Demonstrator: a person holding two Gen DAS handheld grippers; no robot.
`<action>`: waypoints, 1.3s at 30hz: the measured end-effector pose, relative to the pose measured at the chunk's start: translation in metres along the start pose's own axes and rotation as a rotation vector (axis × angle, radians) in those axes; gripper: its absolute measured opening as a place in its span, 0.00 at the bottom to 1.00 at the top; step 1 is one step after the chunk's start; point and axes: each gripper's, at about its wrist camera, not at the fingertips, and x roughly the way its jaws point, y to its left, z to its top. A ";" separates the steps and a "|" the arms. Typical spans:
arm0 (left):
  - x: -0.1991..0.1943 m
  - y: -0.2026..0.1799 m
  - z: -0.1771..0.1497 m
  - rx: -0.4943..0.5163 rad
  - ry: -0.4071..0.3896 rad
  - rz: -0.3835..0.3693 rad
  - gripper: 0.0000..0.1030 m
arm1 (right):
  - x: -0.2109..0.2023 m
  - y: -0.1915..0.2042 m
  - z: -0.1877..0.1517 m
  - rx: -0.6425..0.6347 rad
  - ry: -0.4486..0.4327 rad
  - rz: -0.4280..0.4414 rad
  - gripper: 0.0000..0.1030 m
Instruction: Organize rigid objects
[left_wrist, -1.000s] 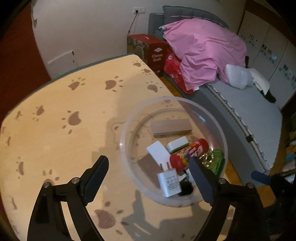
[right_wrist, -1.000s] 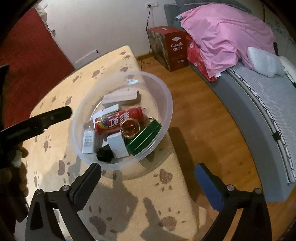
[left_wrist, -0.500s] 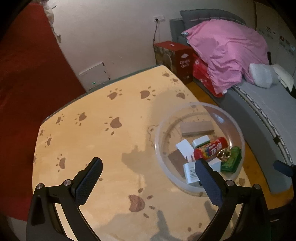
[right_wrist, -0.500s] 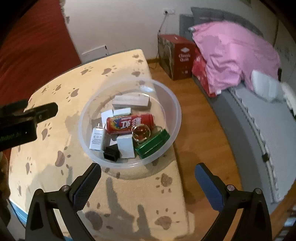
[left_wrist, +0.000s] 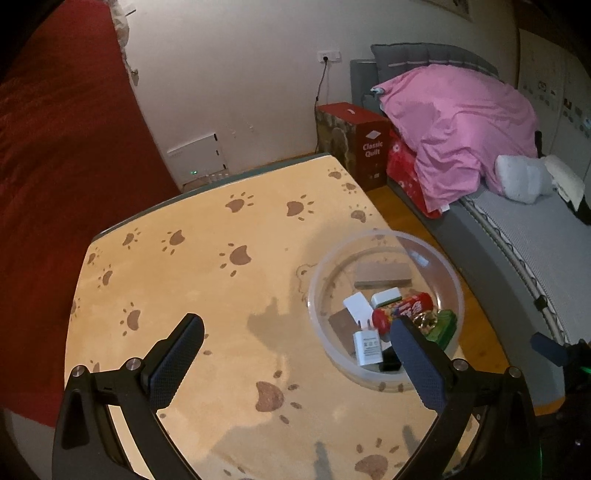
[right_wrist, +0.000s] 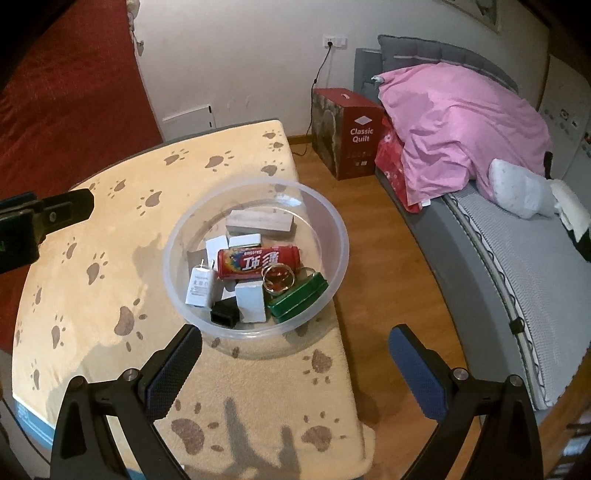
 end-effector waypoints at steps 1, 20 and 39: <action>-0.003 0.000 0.000 -0.001 -0.005 -0.002 0.98 | -0.002 0.000 0.000 0.000 -0.007 -0.004 1.00; -0.037 -0.008 0.002 0.031 -0.051 0.004 0.99 | -0.022 0.000 0.002 0.005 -0.077 -0.005 1.00; -0.027 -0.020 0.004 0.025 0.003 -0.050 1.00 | -0.023 -0.010 -0.001 0.044 -0.061 -0.023 1.00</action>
